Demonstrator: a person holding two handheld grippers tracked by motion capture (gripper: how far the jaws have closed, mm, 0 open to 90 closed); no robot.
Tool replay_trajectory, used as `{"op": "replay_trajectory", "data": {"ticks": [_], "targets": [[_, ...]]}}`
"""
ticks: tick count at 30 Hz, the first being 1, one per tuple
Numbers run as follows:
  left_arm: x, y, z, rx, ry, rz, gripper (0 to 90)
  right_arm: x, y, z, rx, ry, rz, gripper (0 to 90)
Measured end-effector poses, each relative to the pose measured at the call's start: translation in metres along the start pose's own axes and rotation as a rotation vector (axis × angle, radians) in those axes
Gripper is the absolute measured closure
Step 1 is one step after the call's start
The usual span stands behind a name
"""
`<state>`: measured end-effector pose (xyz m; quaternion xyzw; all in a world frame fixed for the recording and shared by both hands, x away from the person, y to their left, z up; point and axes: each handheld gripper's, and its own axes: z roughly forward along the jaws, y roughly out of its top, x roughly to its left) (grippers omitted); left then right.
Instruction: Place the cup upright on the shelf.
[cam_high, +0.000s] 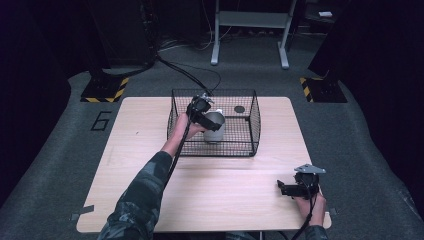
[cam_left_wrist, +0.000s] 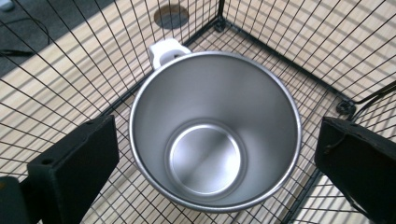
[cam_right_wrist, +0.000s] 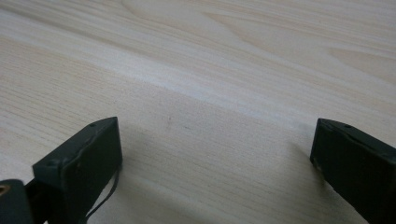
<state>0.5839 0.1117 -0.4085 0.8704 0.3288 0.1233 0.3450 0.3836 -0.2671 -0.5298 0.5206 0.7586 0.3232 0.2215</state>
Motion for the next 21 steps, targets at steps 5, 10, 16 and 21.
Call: {"op": "replay_trajectory", "data": {"ticks": [5,10,16,21], "targets": [[-0.003,0.002,-0.012,-0.032,-0.005,0.001,0.2,0.000,0.000,0.000,-0.002,0.000,-0.004,1.7],[-0.008,0.003,-0.025,-0.051,-0.012,0.010,0.2,0.000,0.000,0.000,-0.002,0.000,-0.004,1.7],[-0.015,-0.001,-0.043,-0.056,-0.003,0.024,0.3,0.000,0.000,0.000,-0.003,-0.001,-0.007,1.7],[-0.021,-0.006,-0.064,-0.083,0.001,0.042,0.3,0.000,0.000,0.000,-0.003,-0.001,-0.007,1.6]]}}
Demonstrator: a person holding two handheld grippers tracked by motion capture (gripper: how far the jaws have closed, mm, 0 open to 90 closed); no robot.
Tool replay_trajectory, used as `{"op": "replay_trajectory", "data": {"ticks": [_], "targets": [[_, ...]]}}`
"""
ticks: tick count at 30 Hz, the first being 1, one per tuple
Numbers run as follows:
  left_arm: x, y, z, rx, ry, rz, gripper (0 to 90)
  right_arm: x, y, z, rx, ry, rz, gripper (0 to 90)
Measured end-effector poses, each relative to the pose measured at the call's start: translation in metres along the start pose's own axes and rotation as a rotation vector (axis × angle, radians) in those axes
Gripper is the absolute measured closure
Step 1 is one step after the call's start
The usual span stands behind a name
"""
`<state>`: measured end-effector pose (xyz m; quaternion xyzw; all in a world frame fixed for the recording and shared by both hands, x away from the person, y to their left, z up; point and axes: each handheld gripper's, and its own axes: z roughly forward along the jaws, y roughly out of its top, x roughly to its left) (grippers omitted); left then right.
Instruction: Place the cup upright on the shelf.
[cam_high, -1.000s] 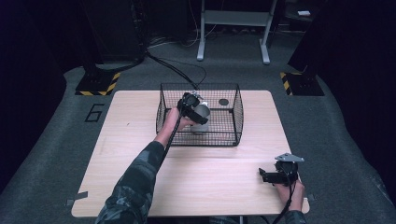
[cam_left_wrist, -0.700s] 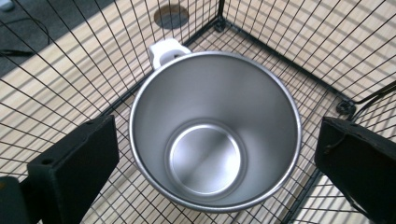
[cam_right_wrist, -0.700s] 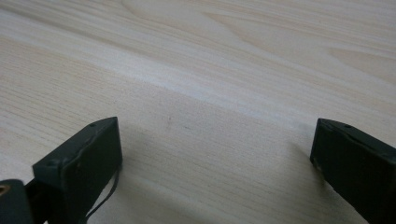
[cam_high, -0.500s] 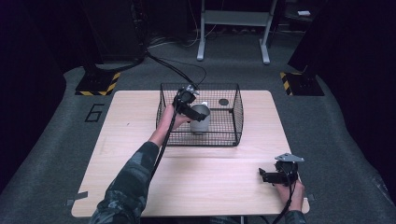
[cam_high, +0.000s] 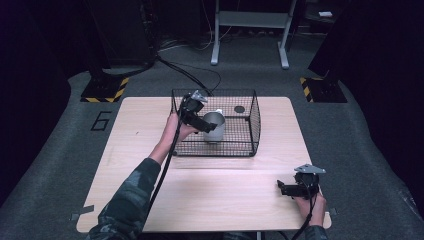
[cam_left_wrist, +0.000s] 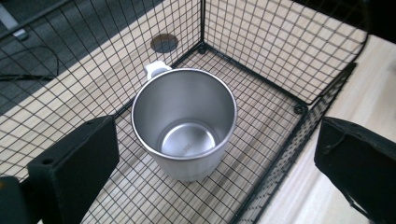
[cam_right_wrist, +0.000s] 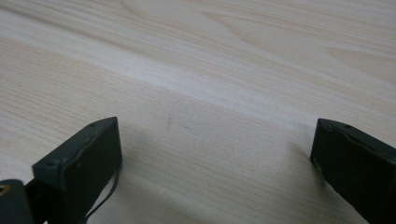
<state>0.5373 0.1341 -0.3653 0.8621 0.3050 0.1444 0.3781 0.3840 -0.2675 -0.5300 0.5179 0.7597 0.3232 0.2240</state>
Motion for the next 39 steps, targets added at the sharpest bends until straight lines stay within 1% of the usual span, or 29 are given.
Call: {"op": "replay_trajectory", "data": {"ticks": [1,3,4,5,6,10,12,14,16,19,20,23,24,25,26,28,29,30,31,32,33,35,37,38,39], "targets": [[-0.001,-0.001,-0.005,-0.003,-0.003,0.006,0.3,0.000,0.000,0.000,0.000,0.000,0.000,1.6],[-0.005,-0.004,-0.015,-0.018,0.005,0.018,0.3,0.000,0.000,0.000,0.000,0.000,0.000,1.6],[-0.007,-0.006,-0.020,-0.025,0.000,0.014,0.3,0.000,0.000,0.000,0.002,0.001,0.003,1.6],[-0.008,-0.008,-0.024,-0.034,0.001,0.019,0.3,0.000,0.000,0.000,0.003,0.000,0.005,1.6],[-0.010,-0.011,-0.028,-0.041,0.000,0.017,0.3,0.000,0.000,0.000,0.000,0.000,0.000,1.6],[-0.017,-0.019,-0.041,-0.047,0.004,0.037,0.3,0.000,0.000,0.000,0.001,0.000,0.001,1.5],[-0.020,-0.025,-0.048,-0.048,0.013,0.056,0.3,0.000,0.000,0.000,0.000,-0.001,0.001,1.6],[-0.024,-0.032,-0.057,-0.043,0.015,0.066,0.3,0.000,0.000,0.000,0.000,0.000,0.000,1.6],[-0.027,-0.038,-0.062,-0.051,0.015,0.067,0.3,0.000,0.000,0.000,0.000,0.000,0.001,1.6],[-0.031,-0.048,-0.074,-0.057,0.028,0.089,0.3,0.000,0.000,0.000,0.000,0.000,0.000,1.6],[-0.033,-0.052,-0.077,-0.063,0.026,0.083,0.3,0.000,0.000,0.000,0.000,-0.001,0.000,1.6],[-0.037,-0.066,-0.088,-0.061,0.032,0.091,0.2,0.000,0.000,0.000,-0.001,-0.001,0.001,1.6],[-0.038,-0.068,-0.089,-0.057,0.030,0.083,0.3,0.000,0.000,0.000,-0.002,-0.001,0.001,1.5],[-0.039,-0.074,-0.093,-0.061,0.039,0.091,0.3,0.000,0.000,0.000,-0.001,-0.001,0.001,1.5],[-0.040,-0.079,-0.097,-0.054,0.049,0.094,0.2,0.000,0.000,0.000,-0.001,-0.001,0.001,1.5],[-0.042,-0.092,-0.104,-0.060,0.055,0.070,0.2,0.000,0.000,0.000,-0.001,-0.001,0.001,1.5],[-0.041,-0.098,-0.107,-0.054,0.061,0.074,0.2,0.000,0.000,0.000,-0.001,-0.001,0.001,1.5],[-0.042,-0.104,-0.109,-0.055,0.069,0.067,0.2,0.000,0.000,0.000,0.001,-0.002,0.001,1.5],[-0.043,-0.111,-0.112,-0.049,0.083,0.068,0.2,0.000,0.000,0.000,0.000,-0.001,0.001,1.5],[-0.043,-0.119,-0.114,-0.050,0.097,0.060,0.2,0.000,0.000,0.000,0.000,-0.002,0.001,1.4],[-0.043,-0.129,-0.117,-0.035,0.104,0.048,0.2,0.000,0.000,0.000,0.000,-0.002,0.002,1.4],[-0.044,-0.146,-0.119,-0.013,0.135,0.044,0.2,0.000,0.000,0.000,-0.001,-0.002,0.001,1.4],[-0.046,-0.162,-0.120,-0.008,0.157,0.027,0.2,0.000,0.000,0.000,-0.001,-0.002,0.002,1.4],[-0.045,-0.181,-0.119,-0.002,0.181,-0.001,0.2,0.000,0.000,0.000,-0.001,-0.002,0.002,1.4],[-0.045,-0.181,-0.119,-0.002,0.181,-0.001,0.2,0.000,0.000,0.000,-0.001,-0.002,0.002,1.4]]}}
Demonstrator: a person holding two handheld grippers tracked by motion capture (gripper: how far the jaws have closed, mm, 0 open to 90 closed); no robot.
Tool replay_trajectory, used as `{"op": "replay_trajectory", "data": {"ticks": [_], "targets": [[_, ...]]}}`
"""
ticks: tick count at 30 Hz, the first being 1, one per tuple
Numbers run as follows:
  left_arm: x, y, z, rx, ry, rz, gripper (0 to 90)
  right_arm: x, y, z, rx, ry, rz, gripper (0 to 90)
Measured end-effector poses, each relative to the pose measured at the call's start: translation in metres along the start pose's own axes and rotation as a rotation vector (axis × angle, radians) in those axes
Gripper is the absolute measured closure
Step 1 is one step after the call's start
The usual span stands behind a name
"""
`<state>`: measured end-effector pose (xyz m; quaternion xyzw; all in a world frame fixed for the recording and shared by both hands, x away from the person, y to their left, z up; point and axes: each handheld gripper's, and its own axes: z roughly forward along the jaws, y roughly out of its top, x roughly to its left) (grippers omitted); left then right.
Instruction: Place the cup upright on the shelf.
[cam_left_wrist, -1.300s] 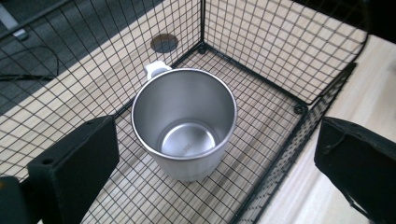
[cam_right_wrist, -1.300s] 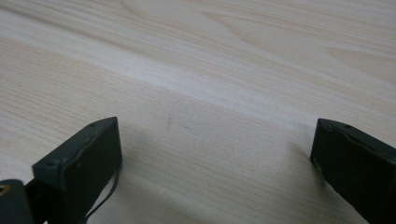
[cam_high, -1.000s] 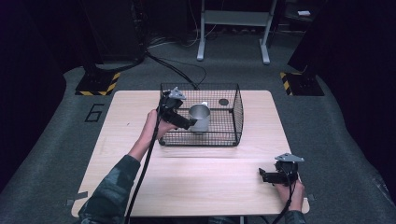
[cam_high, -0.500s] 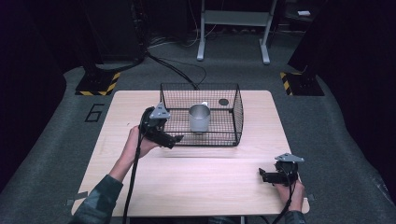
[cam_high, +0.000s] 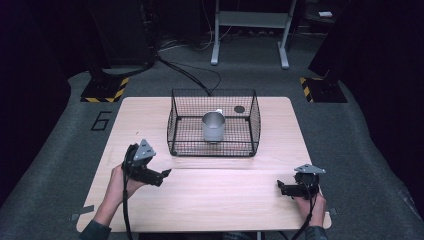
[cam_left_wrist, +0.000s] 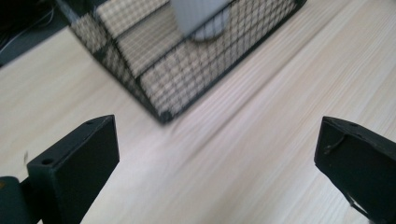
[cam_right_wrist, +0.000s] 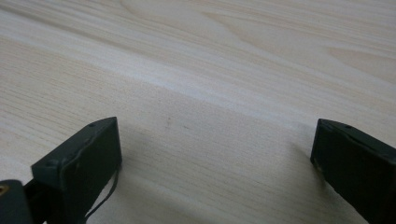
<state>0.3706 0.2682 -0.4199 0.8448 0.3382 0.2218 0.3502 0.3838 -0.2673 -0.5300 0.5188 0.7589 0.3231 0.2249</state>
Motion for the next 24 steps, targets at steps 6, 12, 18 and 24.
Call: {"op": "replay_trajectory", "data": {"ticks": [6,12,18,24], "targets": [[0.008,-0.054,0.009,0.060,0.045,-0.079,0.1,0.000,0.000,0.000,0.003,-0.001,0.007,1.0],[0.019,-0.096,0.026,0.139,0.107,-0.136,0.0,0.000,0.000,0.000,0.005,-0.002,0.009,0.9],[0.028,-0.117,0.038,0.102,0.094,-0.218,0.1,0.000,0.000,0.000,0.006,-0.002,0.001,0.5],[0.034,-0.123,0.039,0.059,0.098,-0.269,0.0,0.000,0.002,0.002,0.004,-0.003,0.010,0.0]]}}
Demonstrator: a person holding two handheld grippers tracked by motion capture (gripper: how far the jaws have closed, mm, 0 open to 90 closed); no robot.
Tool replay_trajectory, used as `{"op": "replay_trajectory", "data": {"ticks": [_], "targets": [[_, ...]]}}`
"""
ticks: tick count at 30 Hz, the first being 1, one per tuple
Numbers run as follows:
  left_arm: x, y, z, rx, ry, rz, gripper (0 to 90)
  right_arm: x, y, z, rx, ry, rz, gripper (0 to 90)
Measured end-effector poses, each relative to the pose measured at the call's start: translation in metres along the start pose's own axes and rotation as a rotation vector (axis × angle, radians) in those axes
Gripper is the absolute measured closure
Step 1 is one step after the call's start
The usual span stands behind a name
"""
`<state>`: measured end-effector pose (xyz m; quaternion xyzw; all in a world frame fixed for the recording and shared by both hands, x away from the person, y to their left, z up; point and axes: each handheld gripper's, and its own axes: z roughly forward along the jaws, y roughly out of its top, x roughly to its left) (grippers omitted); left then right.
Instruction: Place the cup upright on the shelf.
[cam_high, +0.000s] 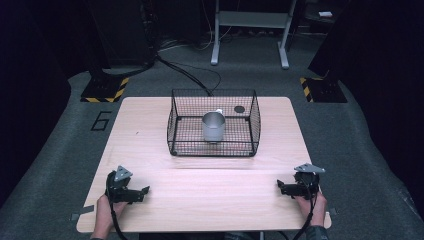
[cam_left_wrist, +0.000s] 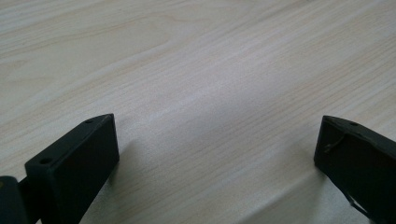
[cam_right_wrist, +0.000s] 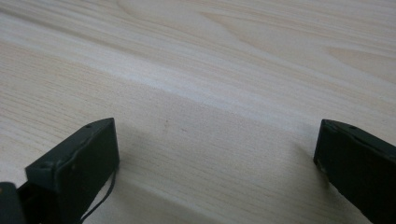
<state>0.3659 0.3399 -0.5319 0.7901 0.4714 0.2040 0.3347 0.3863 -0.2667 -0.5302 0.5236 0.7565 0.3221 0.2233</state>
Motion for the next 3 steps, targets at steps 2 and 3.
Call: {"op": "replay_trajectory", "data": {"ticks": [2,3], "targets": [[0.0003,0.0000,0.0007,-0.003,0.006,-0.004,0.0,0.0000,0.0000,0.0000,0.000,-0.001,0.000,0.0],[0.0003,0.0002,0.0006,-0.001,0.007,-0.005,0.0,-0.0002,0.0000,0.0002,0.000,0.001,-0.003,0.0]]}}
